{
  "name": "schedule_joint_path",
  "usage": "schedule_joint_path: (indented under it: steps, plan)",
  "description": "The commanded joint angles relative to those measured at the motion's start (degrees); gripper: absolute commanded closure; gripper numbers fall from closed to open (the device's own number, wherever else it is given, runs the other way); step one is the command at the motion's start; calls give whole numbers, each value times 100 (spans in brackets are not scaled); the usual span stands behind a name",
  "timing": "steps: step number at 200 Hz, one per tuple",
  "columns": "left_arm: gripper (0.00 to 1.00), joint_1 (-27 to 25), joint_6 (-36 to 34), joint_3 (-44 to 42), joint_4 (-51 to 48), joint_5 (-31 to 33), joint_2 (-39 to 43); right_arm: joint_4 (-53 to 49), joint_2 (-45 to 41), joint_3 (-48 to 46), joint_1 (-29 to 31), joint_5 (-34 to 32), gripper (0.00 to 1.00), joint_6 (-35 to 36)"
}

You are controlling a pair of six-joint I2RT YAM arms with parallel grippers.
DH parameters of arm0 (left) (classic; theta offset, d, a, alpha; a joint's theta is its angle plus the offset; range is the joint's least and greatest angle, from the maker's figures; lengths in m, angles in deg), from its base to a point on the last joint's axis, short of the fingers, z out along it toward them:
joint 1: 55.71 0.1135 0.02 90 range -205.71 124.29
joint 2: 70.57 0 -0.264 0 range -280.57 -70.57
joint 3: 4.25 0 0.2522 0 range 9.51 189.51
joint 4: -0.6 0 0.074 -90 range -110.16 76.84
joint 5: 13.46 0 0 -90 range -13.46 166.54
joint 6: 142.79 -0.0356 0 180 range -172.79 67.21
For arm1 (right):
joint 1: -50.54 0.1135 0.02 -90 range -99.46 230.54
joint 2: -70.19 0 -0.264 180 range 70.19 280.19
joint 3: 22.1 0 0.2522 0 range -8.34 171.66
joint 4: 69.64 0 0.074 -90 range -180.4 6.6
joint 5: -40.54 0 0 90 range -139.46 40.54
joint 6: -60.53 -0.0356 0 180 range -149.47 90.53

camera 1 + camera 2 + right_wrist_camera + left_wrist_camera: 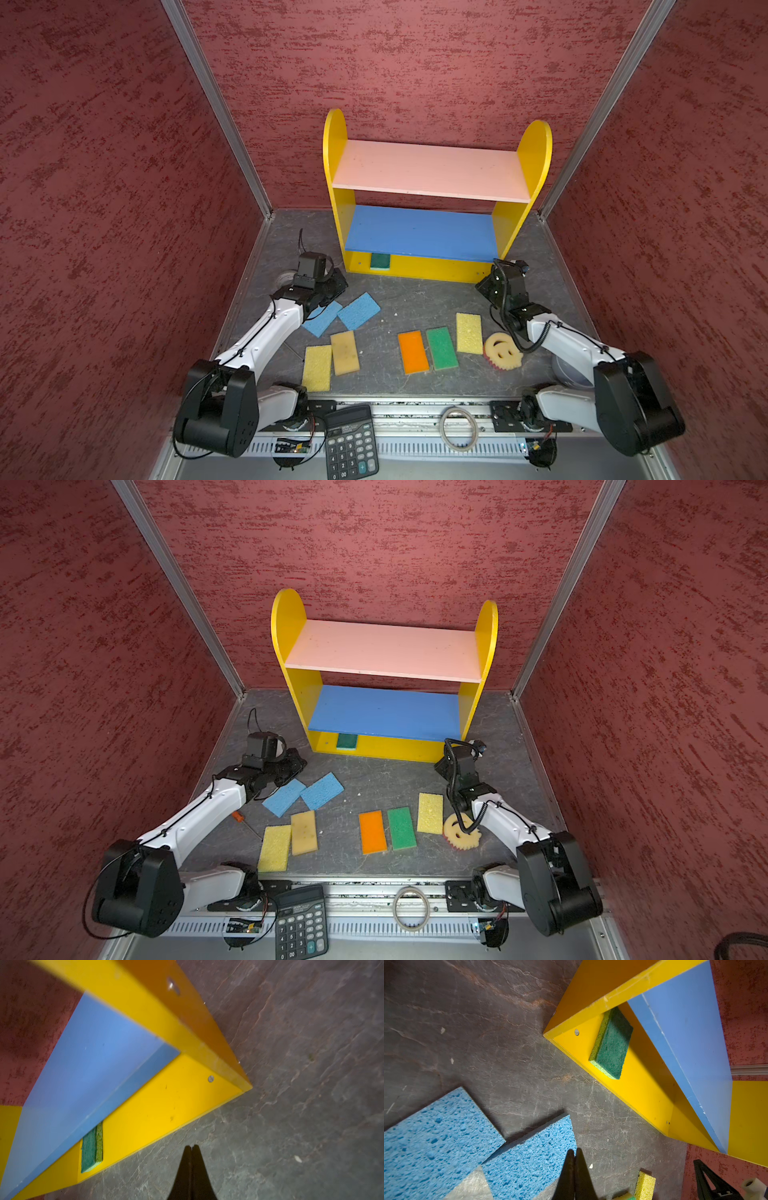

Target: Place and organize the cleaning sponges onto the shelf

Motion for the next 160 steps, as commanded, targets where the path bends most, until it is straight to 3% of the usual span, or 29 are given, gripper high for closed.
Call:
schedule_joint_path:
  steps: [1,68,160]
  plan:
    - [93,-47,101,174,142,111,-192,18,176,296,-422,621,100,354]
    - [89,-321,163,575,132,167,-883,933,1049,712,-1374,1765,97,506]
    - [87,-633,169,948,4,380,-1295,1475,2026,1402,-1923,2465,96,693]
